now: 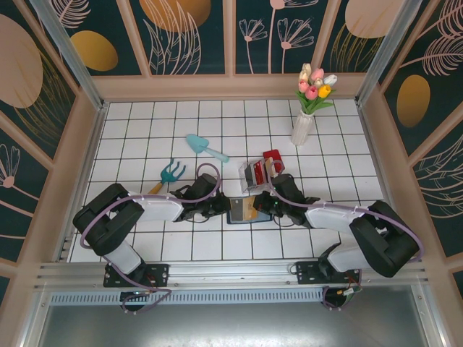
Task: Put the credit cards into the card holder
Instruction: Insert the credit card into the card slot.
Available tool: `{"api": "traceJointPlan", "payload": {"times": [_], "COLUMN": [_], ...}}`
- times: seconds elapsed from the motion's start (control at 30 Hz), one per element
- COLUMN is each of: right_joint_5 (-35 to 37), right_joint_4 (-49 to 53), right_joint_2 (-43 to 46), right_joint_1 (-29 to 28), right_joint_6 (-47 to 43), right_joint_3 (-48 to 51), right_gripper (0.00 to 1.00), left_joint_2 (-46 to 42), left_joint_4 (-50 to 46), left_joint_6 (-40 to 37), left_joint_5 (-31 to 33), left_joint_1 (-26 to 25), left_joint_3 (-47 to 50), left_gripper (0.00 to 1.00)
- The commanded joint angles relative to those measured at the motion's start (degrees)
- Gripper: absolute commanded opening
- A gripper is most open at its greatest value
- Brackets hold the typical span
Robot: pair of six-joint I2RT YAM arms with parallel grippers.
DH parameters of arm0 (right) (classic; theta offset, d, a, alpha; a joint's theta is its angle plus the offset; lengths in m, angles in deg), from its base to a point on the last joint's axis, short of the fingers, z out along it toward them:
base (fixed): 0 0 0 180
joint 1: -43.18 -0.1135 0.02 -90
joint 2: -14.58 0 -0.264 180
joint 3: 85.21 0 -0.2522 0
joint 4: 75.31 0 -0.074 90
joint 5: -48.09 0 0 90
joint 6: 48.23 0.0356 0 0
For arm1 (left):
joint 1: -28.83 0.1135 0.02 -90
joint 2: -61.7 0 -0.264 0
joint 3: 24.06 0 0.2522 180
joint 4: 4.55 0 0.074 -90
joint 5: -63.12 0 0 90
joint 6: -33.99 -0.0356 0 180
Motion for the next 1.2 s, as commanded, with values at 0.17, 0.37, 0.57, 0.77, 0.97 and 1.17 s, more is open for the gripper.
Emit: {"api": "traceJointPlan", "payload": {"times": [0.17,0.37,0.57,0.77,0.97,1.17], "right_joint_5": [-5.14,-4.18,0.06,2.09,6.11,5.48], "right_joint_4": [2.11,-0.33,-4.20,-6.32,4.56,8.44], "right_joint_2": [-4.81,-6.78,-8.29,-9.21,-3.58,-3.64], "right_joint_1": [-0.45,-1.34,-4.55,-7.35,-7.01,-6.78], "right_joint_6": [-2.30,0.47,9.21,12.54,7.70,5.03], "right_joint_3": [0.34,-0.64,-1.22,-2.35,-3.48,-5.29], "right_gripper": [0.00,0.00,0.00,0.02,0.21,0.26], "left_joint_2": [2.05,2.14,1.88,1.09,0.90,1.34], "left_joint_4": [-5.39,-5.48,-5.20,-4.14,-5.04,-4.65], "left_joint_6": [-0.90,-0.89,-0.49,0.22,-0.48,-0.51], "left_joint_5": [0.57,0.45,0.31,-0.15,0.75,0.66], "left_joint_1": [-0.45,-0.47,-0.40,-0.42,-0.43,-0.44], "left_joint_3": [0.20,0.06,0.45,1.52,1.47,1.45], "left_gripper": [0.16,0.16,0.16,0.15,0.15,0.15]}}
